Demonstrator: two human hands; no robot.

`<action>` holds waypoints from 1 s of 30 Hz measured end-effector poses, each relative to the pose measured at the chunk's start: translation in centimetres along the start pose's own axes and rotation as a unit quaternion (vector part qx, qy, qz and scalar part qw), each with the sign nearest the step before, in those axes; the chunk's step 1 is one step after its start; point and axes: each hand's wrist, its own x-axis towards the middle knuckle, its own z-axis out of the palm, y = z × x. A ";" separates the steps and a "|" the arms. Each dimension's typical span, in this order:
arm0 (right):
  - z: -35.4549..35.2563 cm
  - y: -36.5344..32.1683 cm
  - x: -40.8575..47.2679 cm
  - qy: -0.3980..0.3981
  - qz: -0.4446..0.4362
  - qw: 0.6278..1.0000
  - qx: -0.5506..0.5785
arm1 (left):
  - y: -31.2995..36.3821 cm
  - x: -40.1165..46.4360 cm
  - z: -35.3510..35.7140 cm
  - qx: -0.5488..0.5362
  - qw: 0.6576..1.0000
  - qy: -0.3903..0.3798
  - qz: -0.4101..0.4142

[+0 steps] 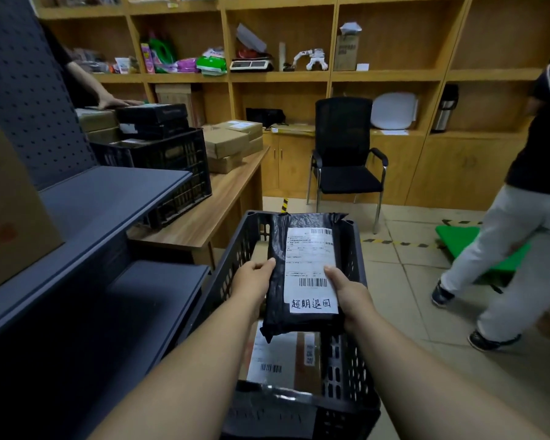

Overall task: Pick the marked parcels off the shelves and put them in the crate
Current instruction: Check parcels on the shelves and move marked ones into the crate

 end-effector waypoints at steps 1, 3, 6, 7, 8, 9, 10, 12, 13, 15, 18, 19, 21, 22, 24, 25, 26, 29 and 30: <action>0.3 -0.1 0.7 0.001 0.003 1.000 -0.003 | 0.1 0.8 0.3 -0.034 0.999 -0.009 -0.024; 0.9 -0.2 2.2 0.005 0.009 1.000 -0.009 | 0.1 2.5 0.7 -0.052 0.997 -0.020 -0.050; 2.0 -0.5 4.5 0.012 0.028 0.999 -0.021 | 0.1 5.2 1.2 -0.057 0.996 -0.024 -0.069; 2.4 -0.5 5.3 0.012 0.034 0.999 -0.026 | 0.0 6.1 1.3 -0.063 0.995 -0.025 -0.077; 2.7 -0.5 6.2 0.013 0.040 0.999 -0.033 | -0.1 7.0 1.4 -0.067 0.994 -0.026 -0.084; 3.0 -0.4 7.1 0.014 0.046 0.998 -0.042 | -0.2 8.0 1.5 -0.069 0.993 -0.028 -0.088; 3.3 -0.3 7.9 0.015 0.053 0.997 -0.050 | -0.4 8.9 1.6 -0.068 0.993 -0.029 -0.090; 3.9 0.0 9.5 0.014 0.065 0.996 -0.066 | -0.8 10.7 1.8 -0.064 0.993 -0.026 -0.093; 4.2 0.2 10.3 0.014 0.069 0.994 -0.078 | -1.1 11.5 1.9 -0.059 0.993 -0.023 -0.096; 4.8 0.5 11.6 0.008 0.075 0.992 -0.102 | -1.7 13.0 2.0 -0.050 0.993 -0.017 -0.102; 5.5 1.0 13.5 0.011 0.098 0.987 -0.130 | -2.7 15.0 2.3 -0.042 0.993 -0.012 -0.110; 5.6 1.2 14.0 0.016 0.109 0.985 -0.134 | -3.0 15.6 2.4 -0.039 0.993 -0.013 -0.112; 5.8 1.7 14.9 0.021 0.133 0.982 -0.135 | -3.6 16.5 2.8 -0.032 0.993 -0.011 -0.116; 5.9 1.9 15.3 0.022 0.144 0.979 -0.140 | -3.9 17.0 3.0 -0.028 0.992 -0.008 -0.119; 6.0 2.3 16.0 0.021 0.163 0.974 -0.158 | -4.3 17.8 3.1 -0.020 0.992 -0.003 -0.126; 6.1 2.4 16.3 0.018 0.171 0.971 -0.166 | -4.5 18.2 3.2 -0.013 0.992 -0.002 -0.127; 6.3 2.5 16.7 0.017 0.175 0.969 -0.173 | -4.7 18.5 3.2 -0.003 0.992 0.001 -0.127; 6.7 2.6 17.5 0.030 0.178 0.961 -0.208 | -5.1 19.5 3.1 0.013 0.992 0.007 -0.127; 6.8 2.6 17.7 0.036 0.177 0.960 -0.215 | -5.2 19.8 3.1 0.015 0.992 0.010 -0.125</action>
